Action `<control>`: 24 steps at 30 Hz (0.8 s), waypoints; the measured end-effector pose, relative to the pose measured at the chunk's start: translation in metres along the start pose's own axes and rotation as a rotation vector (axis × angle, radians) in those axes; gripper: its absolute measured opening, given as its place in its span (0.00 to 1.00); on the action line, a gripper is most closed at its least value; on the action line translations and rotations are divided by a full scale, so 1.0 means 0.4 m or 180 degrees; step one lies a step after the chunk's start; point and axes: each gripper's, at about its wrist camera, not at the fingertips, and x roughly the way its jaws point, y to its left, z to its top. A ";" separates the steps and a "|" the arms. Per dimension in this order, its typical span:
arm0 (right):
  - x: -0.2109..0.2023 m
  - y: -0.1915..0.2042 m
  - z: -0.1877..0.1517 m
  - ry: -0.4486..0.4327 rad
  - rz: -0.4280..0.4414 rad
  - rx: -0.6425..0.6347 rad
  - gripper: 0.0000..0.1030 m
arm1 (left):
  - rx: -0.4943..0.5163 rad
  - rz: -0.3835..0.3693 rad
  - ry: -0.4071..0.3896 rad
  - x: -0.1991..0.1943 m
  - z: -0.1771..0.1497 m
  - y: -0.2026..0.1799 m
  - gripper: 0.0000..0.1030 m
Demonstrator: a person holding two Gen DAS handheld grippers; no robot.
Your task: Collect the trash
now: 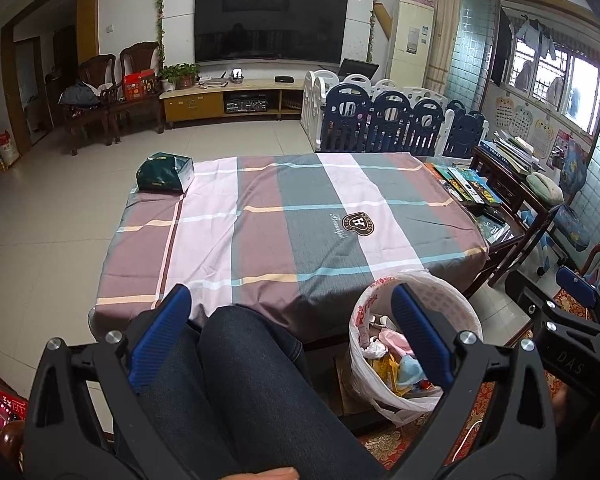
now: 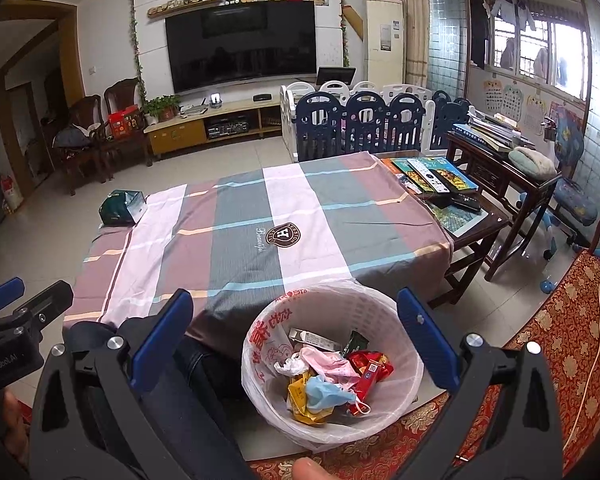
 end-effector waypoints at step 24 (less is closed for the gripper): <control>0.016 -0.007 -0.008 0.0086 -0.0043 0.0040 0.97 | 0.0024 0.0035 0.0065 0.014 -0.011 -0.001 0.97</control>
